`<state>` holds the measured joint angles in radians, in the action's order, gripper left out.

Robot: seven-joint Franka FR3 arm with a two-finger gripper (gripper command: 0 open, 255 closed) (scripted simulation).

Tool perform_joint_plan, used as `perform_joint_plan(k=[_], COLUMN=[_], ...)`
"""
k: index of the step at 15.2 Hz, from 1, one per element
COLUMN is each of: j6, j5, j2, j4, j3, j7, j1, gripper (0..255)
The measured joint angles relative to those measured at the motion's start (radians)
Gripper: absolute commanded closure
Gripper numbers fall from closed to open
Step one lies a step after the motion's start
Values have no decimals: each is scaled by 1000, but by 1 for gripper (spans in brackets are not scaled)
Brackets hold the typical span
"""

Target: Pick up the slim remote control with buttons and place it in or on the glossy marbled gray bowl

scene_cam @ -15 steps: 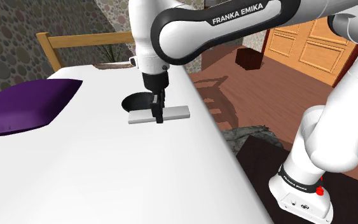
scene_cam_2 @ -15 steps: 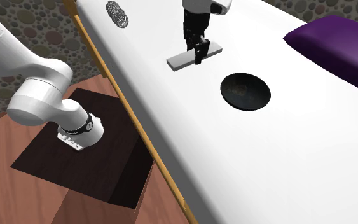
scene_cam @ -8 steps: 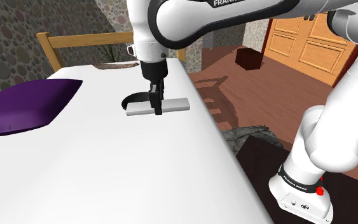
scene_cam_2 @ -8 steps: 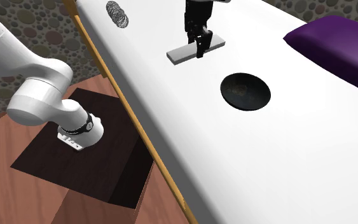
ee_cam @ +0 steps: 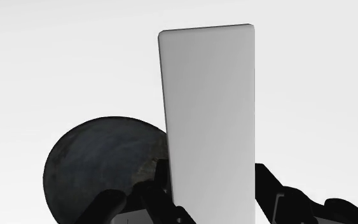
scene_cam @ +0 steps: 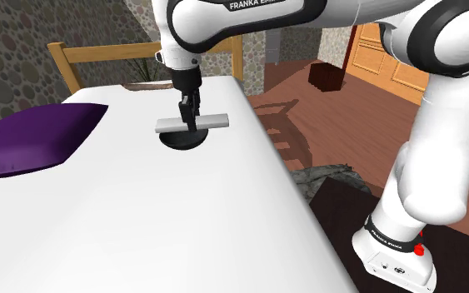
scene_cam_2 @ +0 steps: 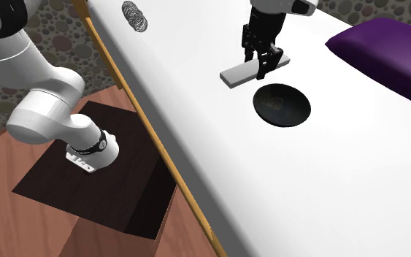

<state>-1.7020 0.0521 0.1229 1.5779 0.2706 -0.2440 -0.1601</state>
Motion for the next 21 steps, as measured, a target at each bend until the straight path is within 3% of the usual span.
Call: perform_joint_plan(k=[8,21], j6=[129,-46], j5=[64,63], j2=[309,303], j4=[-433,-251], j3=[-35,-39], j7=[-69,-71], j1=[9,27], gripper=[255,255])
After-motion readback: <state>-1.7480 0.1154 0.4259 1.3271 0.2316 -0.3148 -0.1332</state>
